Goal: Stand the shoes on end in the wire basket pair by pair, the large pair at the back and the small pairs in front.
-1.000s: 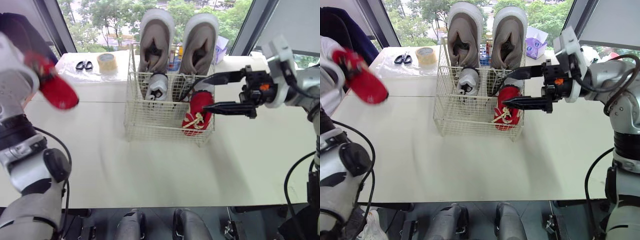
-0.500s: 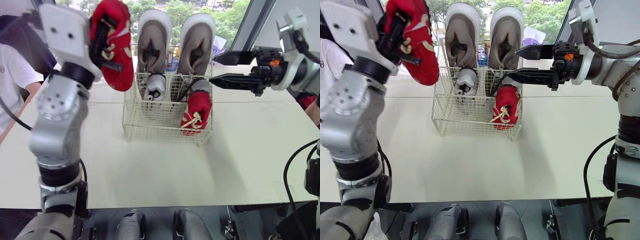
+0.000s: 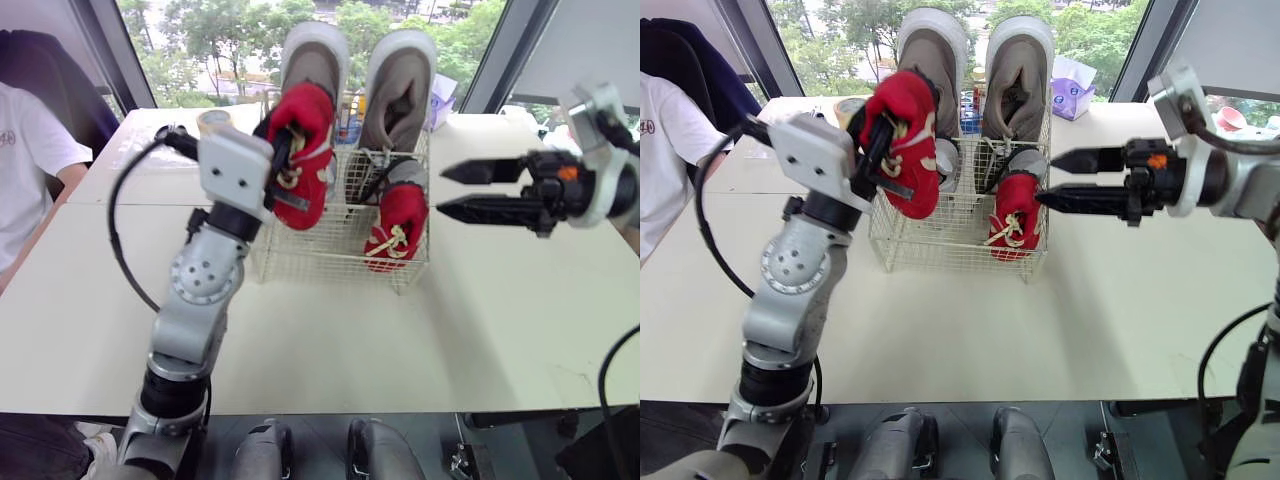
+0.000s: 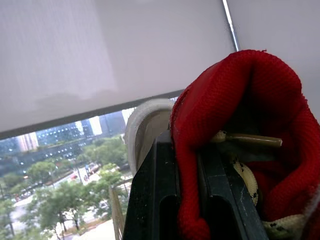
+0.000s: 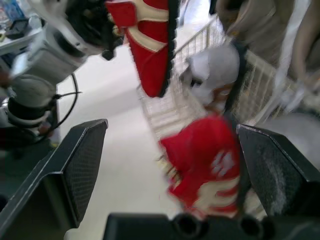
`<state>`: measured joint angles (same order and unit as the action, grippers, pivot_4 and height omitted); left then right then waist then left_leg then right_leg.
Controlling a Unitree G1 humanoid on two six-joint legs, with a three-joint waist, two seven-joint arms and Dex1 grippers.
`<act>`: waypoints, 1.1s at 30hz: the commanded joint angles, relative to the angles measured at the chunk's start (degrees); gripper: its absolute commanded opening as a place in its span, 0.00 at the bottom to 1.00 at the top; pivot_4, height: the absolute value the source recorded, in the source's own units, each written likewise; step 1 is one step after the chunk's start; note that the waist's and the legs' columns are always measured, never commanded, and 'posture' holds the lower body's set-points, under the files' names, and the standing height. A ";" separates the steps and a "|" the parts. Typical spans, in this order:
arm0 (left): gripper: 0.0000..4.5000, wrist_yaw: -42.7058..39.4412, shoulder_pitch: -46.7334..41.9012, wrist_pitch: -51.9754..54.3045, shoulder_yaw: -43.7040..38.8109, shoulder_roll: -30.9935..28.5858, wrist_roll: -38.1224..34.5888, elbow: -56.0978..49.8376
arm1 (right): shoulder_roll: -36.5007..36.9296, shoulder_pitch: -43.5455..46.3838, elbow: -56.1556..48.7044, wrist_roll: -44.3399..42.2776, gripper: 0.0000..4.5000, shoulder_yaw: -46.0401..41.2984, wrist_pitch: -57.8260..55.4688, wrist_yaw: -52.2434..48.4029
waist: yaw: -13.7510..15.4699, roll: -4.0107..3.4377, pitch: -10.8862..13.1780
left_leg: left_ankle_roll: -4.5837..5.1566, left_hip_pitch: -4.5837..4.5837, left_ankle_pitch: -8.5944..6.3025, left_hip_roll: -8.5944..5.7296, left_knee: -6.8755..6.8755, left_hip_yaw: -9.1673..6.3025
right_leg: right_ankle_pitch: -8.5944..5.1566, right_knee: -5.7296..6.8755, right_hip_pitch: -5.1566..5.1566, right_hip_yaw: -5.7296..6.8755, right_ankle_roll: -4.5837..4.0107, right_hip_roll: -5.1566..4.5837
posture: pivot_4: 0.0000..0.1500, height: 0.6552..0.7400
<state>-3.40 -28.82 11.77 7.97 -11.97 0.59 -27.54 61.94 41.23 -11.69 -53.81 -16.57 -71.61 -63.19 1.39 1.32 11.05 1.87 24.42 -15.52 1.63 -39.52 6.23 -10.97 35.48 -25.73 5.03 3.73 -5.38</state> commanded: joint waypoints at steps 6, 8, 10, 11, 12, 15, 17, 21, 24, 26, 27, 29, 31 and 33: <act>0.01 0.21 7.33 -10.79 4.23 2.17 6.91 2.32 | 4.78 -8.95 -7.13 -10.77 1.00 -12.86 -9.50 3.54 | 0.81 -0.18 -0.10 | 0.16 -0.01 -0.11 0.05 -0.27 0.02 | -0.01 0.00 0.11 -0.01 -0.01 0.01 | 1.00 1.00; 0.01 0.25 8.85 -12.85 5.00 2.44 8.25 4.67 | 3.30 -9.23 -8.15 -12.83 1.00 -13.02 -9.87 5.65 | 0.82 -0.23 -0.14 | 0.16 -0.01 -0.12 0.11 -0.37 -0.04 | -0.02 -0.08 0.19 0.02 -0.03 0.08 | 1.00 1.00; 0.01 0.05 10.38 -13.54 4.83 2.84 8.32 8.05 | 2.58 -9.55 -9.07 -14.37 1.00 -12.36 -9.78 7.11 | 0.83 -0.39 -0.26 | 0.21 -0.03 -0.15 0.13 -0.37 -0.04 | -0.11 -0.18 0.26 0.02 -0.17 0.11 | 1.00 1.00; 0.01 -0.35 10.65 -12.56 4.69 2.82 8.49 8.80 | 2.57 -9.60 -8.95 -14.74 1.00 -12.11 -9.55 7.51 | 0.84 -0.43 -0.27 | 0.23 -0.03 -0.17 0.13 -0.38 -0.05 | -0.11 -0.20 0.27 0.02 -0.17 0.11 | 1.00 1.00; 0.01 -0.37 10.78 -11.84 4.18 3.13 8.36 8.92 | 2.67 -9.72 -8.72 -14.97 1.00 -12.01 -9.28 7.78 | 0.83 -0.43 -0.27 | 0.25 -0.02 -0.18 0.12 -0.38 -0.04 | -0.10 -0.21 0.27 0.02 -0.15 0.11 | 1.00 1.00; 0.01 -1.80 11.01 -7.02 2.63 4.24 5.54 6.09 | 2.75 -10.32 -8.16 -14.92 1.00 -11.27 -7.95 8.15 | 0.82 -0.45 -0.28 | 0.30 0.03 -0.20 0.13 -0.40 -0.05 | -0.02 -0.21 0.24 0.03 -0.01 0.11 | 1.00 1.00; 0.01 -2.61 11.39 -2.50 2.21 4.28 5.41 2.26 | 2.39 -10.71 -8.01 -14.51 1.00 -10.47 -6.85 8.24 | 0.78 -0.45 -0.28 | 0.33 0.02 -0.22 0.12 -0.42 -0.04 | -0.02 -0.22 0.25 0.02 -0.01 0.10 | 1.00 1.00; 0.19 -4.40 12.62 1.86 1.64 3.81 4.58 -4.88 | 2.34 -11.38 -7.50 -14.32 1.00 -9.04 -4.83 7.57 | 0.59 -0.46 -0.28 | 0.34 0.02 -0.23 0.15 -0.42 -0.04 | -0.02 -0.22 0.24 0.02 -0.01 0.14 | 1.00 1.00; 0.51 -5.63 13.22 4.95 1.25 2.77 4.88 -8.14 | 2.79 -12.34 -7.24 -14.00 1.00 -7.98 -3.48 6.49 | 0.88 -0.46 -0.28 | 0.34 0.02 -0.23 0.15 -0.42 -0.06 | -0.03 -0.22 0.25 0.02 -0.01 0.16 | 1.00 1.00; 0.71 -9.42 14.08 5.20 1.77 -0.91 5.04 -11.08 | 2.88 -13.09 -7.20 -13.59 1.00 -6.91 -2.62 5.62 | 0.95 -0.46 -0.28 | 0.33 0.02 -0.23 0.14 -0.48 -0.11 | -0.11 -0.23 0.30 0.03 -0.14 0.17 | 1.00 1.00; 0.71 -10.01 14.98 5.68 1.69 -2.14 5.74 -12.37 | 2.92 -13.34 -7.14 -13.46 1.00 -6.51 -2.21 5.32 | 0.88 -0.47 -0.29 | 0.33 0.02 -0.23 0.14 -0.49 -0.12 | -0.16 -0.25 0.31 0.02 -0.23 0.18 | 1.00 1.00; 0.71 -10.95 19.52 7.21 0.81 -4.48 5.82 -15.62 | 3.13 -14.30 -6.98 -12.78 1.00 -5.98 -1.07 4.56 | 0.79 -0.50 -0.30 | 0.34 0.02 -0.25 0.14 -0.49 -0.09 | -0.16 -0.28 0.31 0.00 -0.23 0.16 | 1.00 1.00; 0.71 -11.42 22.46 8.38 -0.69 -6.35 6.27 -17.96 | 3.43 -15.14 -6.68 -12.12 1.00 -5.76 -0.21 3.78 | 0.78 -0.51 -0.30 | 0.39 0.02 -0.28 0.14 -0.48 -0.06 | -0.16 -0.30 0.30 -0.01 -0.22 0.15 | 1.00 1.00; 0.71 -11.56 23.28 10.77 -4.21 -7.98 6.65 -19.74 | 3.64 -16.31 -6.67 -11.45 1.00 -5.67 0.60 3.13 | 0.96 -0.51 -0.30 | 0.39 0.02 -0.28 0.14 -0.48 -0.06 | -0.17 -0.30 0.30 -0.01 -0.23 0.15 | 1.00 1.00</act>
<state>-14.85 -4.84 21.36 7.71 -19.15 6.41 -42.90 64.26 25.12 -18.17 -65.56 -21.02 -72.37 -59.01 2.35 0.80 10.75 2.26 24.44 -15.80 1.78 -40.01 6.14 -11.14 35.19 -25.43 5.03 3.49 -5.23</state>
